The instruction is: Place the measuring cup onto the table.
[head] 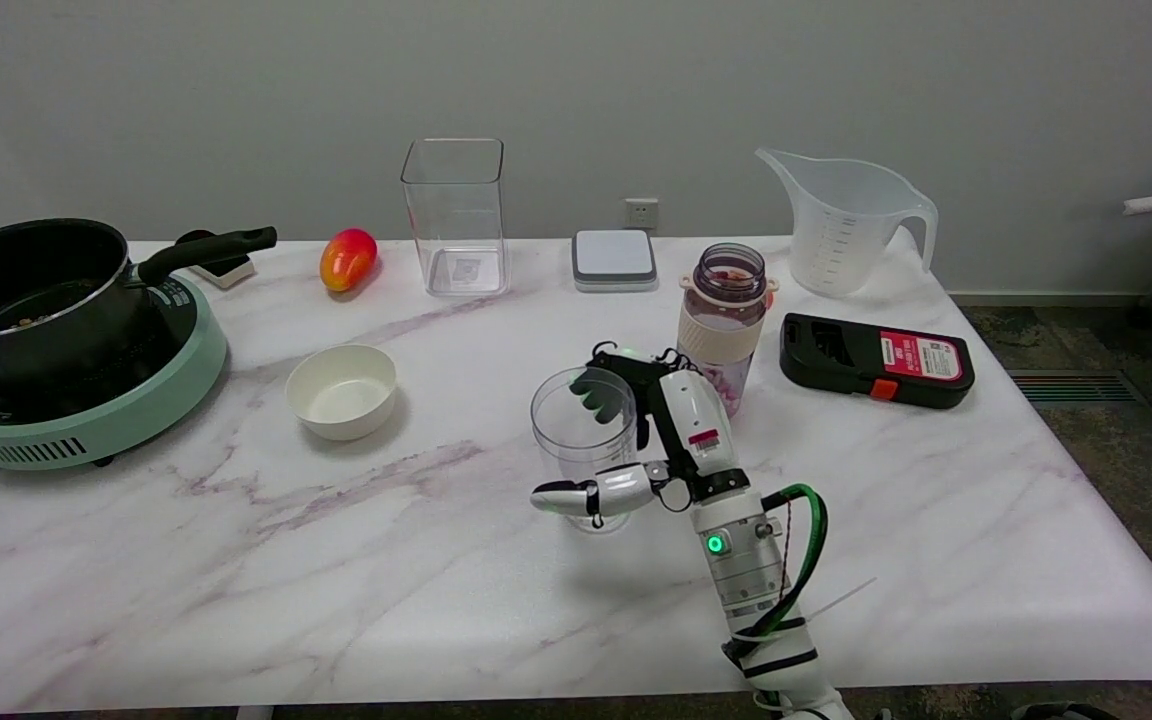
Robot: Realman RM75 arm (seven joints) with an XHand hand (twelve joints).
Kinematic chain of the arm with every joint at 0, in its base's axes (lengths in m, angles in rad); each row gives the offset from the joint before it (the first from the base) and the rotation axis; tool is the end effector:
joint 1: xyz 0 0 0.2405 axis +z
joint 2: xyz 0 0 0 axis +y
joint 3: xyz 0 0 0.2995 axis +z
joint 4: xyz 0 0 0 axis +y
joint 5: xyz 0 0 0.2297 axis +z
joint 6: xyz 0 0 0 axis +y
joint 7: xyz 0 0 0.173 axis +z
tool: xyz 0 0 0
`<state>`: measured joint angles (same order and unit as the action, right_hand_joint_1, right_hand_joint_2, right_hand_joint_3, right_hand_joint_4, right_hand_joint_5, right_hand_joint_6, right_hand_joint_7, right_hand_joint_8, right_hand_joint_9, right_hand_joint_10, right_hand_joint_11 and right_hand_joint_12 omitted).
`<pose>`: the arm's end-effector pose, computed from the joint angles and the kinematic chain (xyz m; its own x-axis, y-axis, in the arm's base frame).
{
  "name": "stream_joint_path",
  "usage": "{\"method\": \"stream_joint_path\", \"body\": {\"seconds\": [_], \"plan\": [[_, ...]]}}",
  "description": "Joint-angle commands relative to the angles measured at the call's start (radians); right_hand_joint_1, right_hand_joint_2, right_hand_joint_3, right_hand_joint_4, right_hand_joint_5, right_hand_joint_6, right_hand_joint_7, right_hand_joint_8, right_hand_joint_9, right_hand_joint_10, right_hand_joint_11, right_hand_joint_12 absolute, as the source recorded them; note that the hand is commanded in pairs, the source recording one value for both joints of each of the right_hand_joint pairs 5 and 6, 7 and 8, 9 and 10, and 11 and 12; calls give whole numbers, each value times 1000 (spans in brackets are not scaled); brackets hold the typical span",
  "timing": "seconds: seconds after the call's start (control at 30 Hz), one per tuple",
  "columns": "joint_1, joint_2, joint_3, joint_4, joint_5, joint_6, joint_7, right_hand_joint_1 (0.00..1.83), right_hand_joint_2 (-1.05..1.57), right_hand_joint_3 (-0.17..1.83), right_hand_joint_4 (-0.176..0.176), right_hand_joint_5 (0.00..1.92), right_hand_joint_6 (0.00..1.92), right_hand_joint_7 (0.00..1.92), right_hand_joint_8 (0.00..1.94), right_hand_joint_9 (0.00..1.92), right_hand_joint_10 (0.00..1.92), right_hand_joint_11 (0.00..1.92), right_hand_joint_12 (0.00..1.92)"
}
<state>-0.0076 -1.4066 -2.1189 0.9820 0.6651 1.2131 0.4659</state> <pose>-0.3649 -0.3158 0.2222 0.5724 0.3196 0.7551 -0.7000 -0.2891 0.6530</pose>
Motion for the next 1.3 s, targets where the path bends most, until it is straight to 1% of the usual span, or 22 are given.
{"method": "stream_joint_path", "body": {"seconds": [0.03,0.23,0.33,0.47,0.57,0.67,0.8,0.97,1.1,1.17,1.27,1.3], "plan": [[0,6,-1,-21,-3,8,36,1305,974,567,0,1663,1663,1811,1811,1622,1622,1414,1414],[0,7,2,-21,-1,8,37,1298,616,812,0,1436,1436,1724,1724,1541,1541,1346,1346],[-1,8,3,-21,1,7,38,1286,449,921,0,1356,1356,1686,1686,1513,1513,1325,1325],[-4,8,3,-21,2,7,50,1271,311,970,0,1269,1269,1660,1660,1487,1487,1314,1314],[-5,11,3,-21,12,11,52,1264,189,1016,0,1189,1189,1593,1593,1431,1431,1305,1305],[-5,15,3,-21,15,15,52,1256,84,1028,0,1132,1132,1500,1500,1375,1375,1288,1288],[-7,18,3,-20,23,16,52,1252,18,1046,0,1097,1097,1382,1382,1355,1355,1277,1277],[-7,20,3,-21,24,16,56,1268,-42,1043,0,1012,1012,1300,1300,1334,1334,1265,1265],[-7,29,4,-21,24,12,64,1268,-48,1039,0,997,997,1292,1292,1331,1331,1264,1264],[-7,31,4,-22,24,12,71,1268,-74,986,0,857,857,1241,1241,1305,1305,1251,1251],[-7,34,4,-24,26,10,81,1274,-91,959,0,779,779,1206,1206,1271,1271,1228,1228],[-7,36,4,-24,26,9,85,1276,-106,946,0,745,745,1173,1173,1237,1237,1190,1190]]}}
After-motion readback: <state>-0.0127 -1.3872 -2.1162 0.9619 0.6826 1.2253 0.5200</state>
